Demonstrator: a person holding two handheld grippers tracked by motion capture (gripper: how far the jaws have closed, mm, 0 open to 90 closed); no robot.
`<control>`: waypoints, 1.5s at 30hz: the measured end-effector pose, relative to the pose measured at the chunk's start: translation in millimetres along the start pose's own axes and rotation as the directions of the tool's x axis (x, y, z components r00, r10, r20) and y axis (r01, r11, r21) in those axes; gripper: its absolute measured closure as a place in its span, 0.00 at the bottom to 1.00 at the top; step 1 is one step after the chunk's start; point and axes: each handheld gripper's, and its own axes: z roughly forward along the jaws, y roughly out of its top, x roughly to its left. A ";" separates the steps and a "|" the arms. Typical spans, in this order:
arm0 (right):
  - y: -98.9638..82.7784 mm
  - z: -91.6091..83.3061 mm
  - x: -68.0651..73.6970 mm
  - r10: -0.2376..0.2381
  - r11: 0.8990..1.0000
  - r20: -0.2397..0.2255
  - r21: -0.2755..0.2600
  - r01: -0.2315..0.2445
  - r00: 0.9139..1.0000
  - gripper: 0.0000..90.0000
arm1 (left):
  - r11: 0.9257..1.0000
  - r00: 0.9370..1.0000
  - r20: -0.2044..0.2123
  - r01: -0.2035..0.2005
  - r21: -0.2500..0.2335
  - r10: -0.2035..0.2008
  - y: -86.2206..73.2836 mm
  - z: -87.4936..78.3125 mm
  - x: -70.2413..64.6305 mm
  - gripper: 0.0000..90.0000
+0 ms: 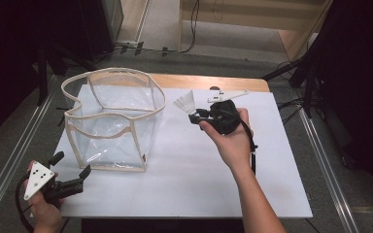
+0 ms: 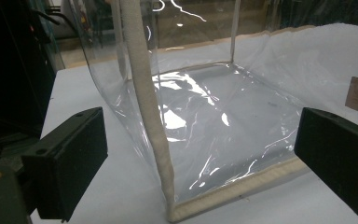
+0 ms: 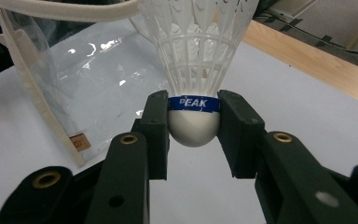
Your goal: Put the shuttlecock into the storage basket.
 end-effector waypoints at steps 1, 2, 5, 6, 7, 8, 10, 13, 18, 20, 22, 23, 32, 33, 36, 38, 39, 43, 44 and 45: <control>0.7 -0.1 -0.1 -0.003 1.000 0.000 -0.003 0.003 1.000 0.70 | 1.000 1.000 0.000 0.000 0.000 0.000 0.0 -0.1 0.0 0.04; 1.9 -0.8 0.0 -0.003 1.000 0.000 -0.004 0.003 1.000 0.70 | 1.000 1.000 -0.001 -0.001 0.000 0.001 0.0 -0.1 0.0 0.04; 4.4 -1.7 0.6 -0.006 1.000 0.000 -0.007 0.006 1.000 0.70 | 1.000 1.000 0.000 -0.001 0.000 0.001 0.0 -0.1 0.0 0.04; 6.2 -2.1 1.1 -0.009 1.000 0.000 -0.010 0.009 1.000 0.70 | 1.000 1.000 0.000 0.000 0.000 0.000 0.0 0.0 -0.1 0.04; 6.2 -2.1 1.1 -0.009 1.000 0.000 -0.010 0.009 1.000 0.70 | 1.000 1.000 0.000 0.000 0.000 0.000 0.0 0.0 -0.1 0.04; 7.0 -2.3 1.1 -0.012 1.000 -0.001 -0.011 0.012 1.000 0.70 | 1.000 1.000 0.001 0.000 -0.002 0.000 0.0 0.2 -0.2 0.04; 9.1 -2.5 2.0 -0.014 1.000 -0.003 -0.013 0.014 1.000 0.70 | 1.000 1.000 0.001 0.000 -0.002 0.000 0.0 0.2 -0.1 0.04; 11.1 -2.5 2.6 -0.016 1.000 -0.004 -0.015 0.016 1.000 0.70 | 1.000 1.000 0.001 -0.001 -0.002 0.001 -0.1 0.3 -0.2 0.04; 14.1 -2.9 3.5 -0.021 1.000 -0.003 -0.020 0.021 1.000 0.70 | 1.000 1.000 0.000 0.000 0.000 0.000 0.0 0.1 -0.2 0.04; 16.1 -3.3 4.3 -0.022 1.000 -0.005 -0.022 0.022 1.000 0.70 | 1.000 1.000 0.001 -0.001 -0.001 0.001 0.0 0.2 -0.1 0.04; 18.1 -3.5 4.9 -0.026 0.999 -0.005 -0.026 0.026 1.000 0.70 | 1.000 1.000 0.001 0.000 -0.001 0.000 0.0 0.1 -0.1 0.04; 19.0 -3.7 5.2 -0.026 0.999 -0.006 -0.026 0.026 1.000 0.70 | 1.000 1.000 0.000 0.000 0.000 0.000 0.1 0.0 -0.1 0.04; 24.8 -2.8 7.3 -0.034 0.999 -0.009 -0.034 0.034 0.999 0.70 | 1.000 1.000 0.002 0.001 -0.003 -0.001 0.0 0.3 -0.2 0.04; 25.2 -2.6 7.5 -0.036 0.999 -0.009 -0.036 0.035 0.999 0.70 | 1.000 1.000 0.001 0.001 -0.003 -0.001 0.0 0.4 -0.3 0.04; 27.2 -2.2 8.4 -0.039 0.999 -0.010 -0.039 0.038 0.999 0.70 | 1.000 1.000 0.000 0.002 -0.003 -0.002 0.0 0.4 -0.4 0.04; 28.5 -2.1 9.2 -0.039 0.999 -0.011 -0.038 0.039 0.999 0.70 | 1.000 1.000 0.001 0.002 -0.003 -0.002 0.0 0.4 -0.3 0.04; 29.5 -2.0 9.7 -0.042 0.998 -0.012 -0.039 0.042 0.999 0.70 | 1.000 1.000 0.001 0.002 -0.003 -0.002 0.0 0.4 -0.3 0.04; 32.6 -1.7 11.3 -0.046 0.998 -0.015 -0.041 0.046 0.999 0.70 | 1.000 1.000 0.001 0.001 -0.003 -0.001 0.1 0.5 -0.4 0.04; 33.4 -1.3 11.3 -0.051 0.998 -0.017 -0.042 0.050 0.999 0.70 | 1.000 1.000 0.001 0.002 -0.003 -0.002 0.1 0.5 -0.4 0.04; 34.1 -1.2 12.0 -0.049 0.998 -0.016 -0.042 0.048 0.999 0.70 | 1.000 1.000 0.001 0.002 -0.003 -0.002 0.1 0.5 -0.4 0.04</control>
